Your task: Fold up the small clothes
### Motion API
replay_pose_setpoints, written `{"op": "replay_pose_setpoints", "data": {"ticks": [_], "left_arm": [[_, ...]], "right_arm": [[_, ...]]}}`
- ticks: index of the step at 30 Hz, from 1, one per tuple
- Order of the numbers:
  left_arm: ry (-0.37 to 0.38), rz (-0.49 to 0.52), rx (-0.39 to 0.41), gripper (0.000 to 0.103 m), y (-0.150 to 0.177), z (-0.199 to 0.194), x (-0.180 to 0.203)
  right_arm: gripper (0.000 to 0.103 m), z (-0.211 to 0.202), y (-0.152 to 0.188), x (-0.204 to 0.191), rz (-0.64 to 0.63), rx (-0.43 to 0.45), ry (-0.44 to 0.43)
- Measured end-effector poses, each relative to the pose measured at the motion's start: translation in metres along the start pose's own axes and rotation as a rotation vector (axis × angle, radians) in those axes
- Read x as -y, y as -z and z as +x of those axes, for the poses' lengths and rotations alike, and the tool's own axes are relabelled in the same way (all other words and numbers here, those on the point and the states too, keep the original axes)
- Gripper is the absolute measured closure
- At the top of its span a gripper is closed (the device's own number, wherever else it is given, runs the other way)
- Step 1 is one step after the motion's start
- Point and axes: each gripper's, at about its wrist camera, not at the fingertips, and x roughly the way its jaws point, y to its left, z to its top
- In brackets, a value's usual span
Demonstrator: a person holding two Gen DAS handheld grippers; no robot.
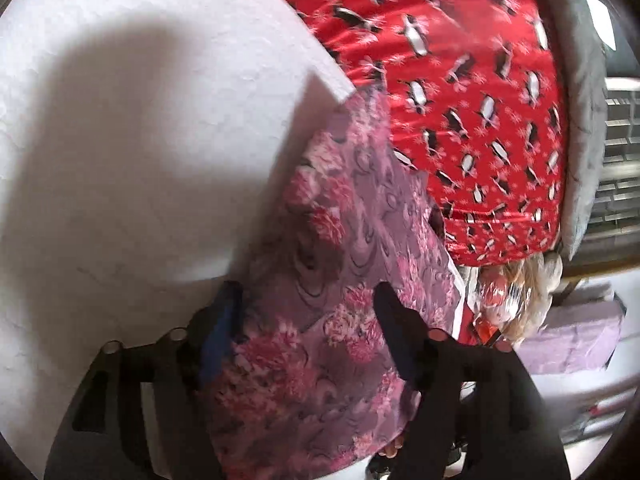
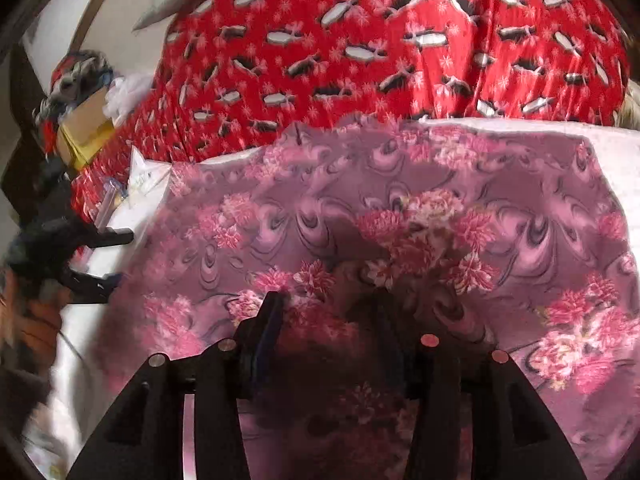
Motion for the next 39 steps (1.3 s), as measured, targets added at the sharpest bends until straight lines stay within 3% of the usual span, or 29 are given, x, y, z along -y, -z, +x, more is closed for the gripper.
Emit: {"op": "replay_pose_setpoints", "data": {"ticks": [1, 3, 4, 5, 6, 7, 10, 19, 30, 39], "left_arm": [[0.005, 0.018, -0.002, 0.023, 0.001, -0.002, 0.003], [0.002, 0.049, -0.023, 0.024, 0.003, 0.000, 0.011], [0.003, 0.070, -0.037, 0.031, 0.004, 0.002, 0.017], [-0.004, 0.088, -0.050, 0.042, 0.005, 0.003, 0.021], [-0.037, 0.113, -0.065, 0.068, 0.008, 0.006, 0.026], [-0.070, 0.133, -0.071, 0.081, 0.010, 0.007, 0.030], [-0.102, 0.141, -0.042, 0.083, 0.016, 0.003, 0.037], [-0.037, 0.157, 0.028, 0.085, 0.026, -0.025, 0.081], [0.006, 0.224, 0.022, 0.086, 0.053, -0.022, 0.152], [-0.026, 0.191, 0.018, 0.087, 0.062, -0.013, 0.159]], "right_arm": [[0.054, 0.000, 0.002, -0.001, -0.010, 0.005, 0.008], [0.054, -0.001, 0.000, 0.000, 0.004, -0.001, 0.006], [0.054, -0.002, 0.001, 0.001, 0.009, -0.001, 0.001], [0.054, -0.002, 0.003, 0.003, 0.012, 0.002, -0.004], [0.054, -0.003, 0.004, 0.004, 0.016, 0.002, -0.008], [0.054, -0.003, 0.005, 0.004, 0.015, 0.003, -0.007], [0.054, -0.002, 0.004, 0.004, 0.013, 0.006, -0.005], [0.054, -0.002, 0.005, 0.003, 0.021, -0.006, -0.005], [0.055, -0.042, 0.010, 0.022, 0.064, -0.007, 0.008], [0.055, -0.075, 0.015, 0.052, 0.083, 0.016, 0.044]]}}
